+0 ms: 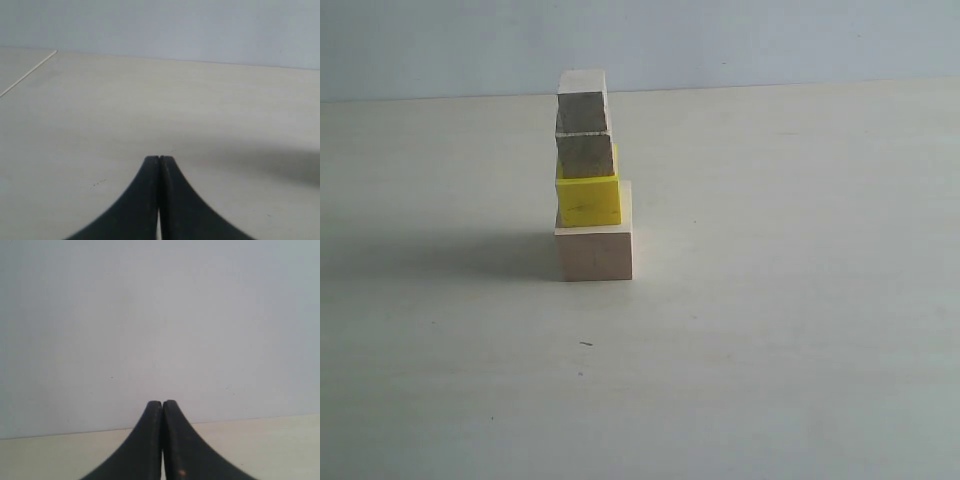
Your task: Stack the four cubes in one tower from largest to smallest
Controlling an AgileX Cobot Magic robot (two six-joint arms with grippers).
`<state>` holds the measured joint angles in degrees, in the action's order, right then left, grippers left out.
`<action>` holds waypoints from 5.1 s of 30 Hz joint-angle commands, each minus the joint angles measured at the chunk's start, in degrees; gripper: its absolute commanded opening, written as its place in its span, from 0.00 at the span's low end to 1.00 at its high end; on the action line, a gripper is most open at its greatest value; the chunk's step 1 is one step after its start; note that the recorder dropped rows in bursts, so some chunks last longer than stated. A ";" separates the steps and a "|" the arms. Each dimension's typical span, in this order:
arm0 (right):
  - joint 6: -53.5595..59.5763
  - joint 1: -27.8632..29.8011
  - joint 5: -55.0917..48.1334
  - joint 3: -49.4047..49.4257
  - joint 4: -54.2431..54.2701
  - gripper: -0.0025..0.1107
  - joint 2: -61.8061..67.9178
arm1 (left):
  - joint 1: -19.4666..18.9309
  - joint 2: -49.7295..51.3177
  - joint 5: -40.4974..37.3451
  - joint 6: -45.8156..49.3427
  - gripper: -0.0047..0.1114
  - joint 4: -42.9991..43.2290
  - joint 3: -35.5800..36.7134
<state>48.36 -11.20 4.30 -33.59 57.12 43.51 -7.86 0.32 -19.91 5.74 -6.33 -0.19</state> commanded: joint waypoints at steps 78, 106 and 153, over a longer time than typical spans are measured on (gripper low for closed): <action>-39.92 6.67 -9.00 32.69 -52.03 0.02 -39.70 | 0.58 -0.32 -0.40 -0.02 0.04 0.22 0.19; -40.96 6.67 -21.62 33.59 -50.67 0.02 -41.62 | 0.58 -0.32 -0.40 -0.02 0.04 0.22 0.19; -40.86 6.67 -21.62 33.59 -49.62 0.02 -41.62 | 0.58 -0.32 -0.40 -0.02 0.04 0.22 0.19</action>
<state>7.70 -4.88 -17.27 -0.23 7.51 2.36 -7.66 0.32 -20.89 5.74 -6.23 -0.19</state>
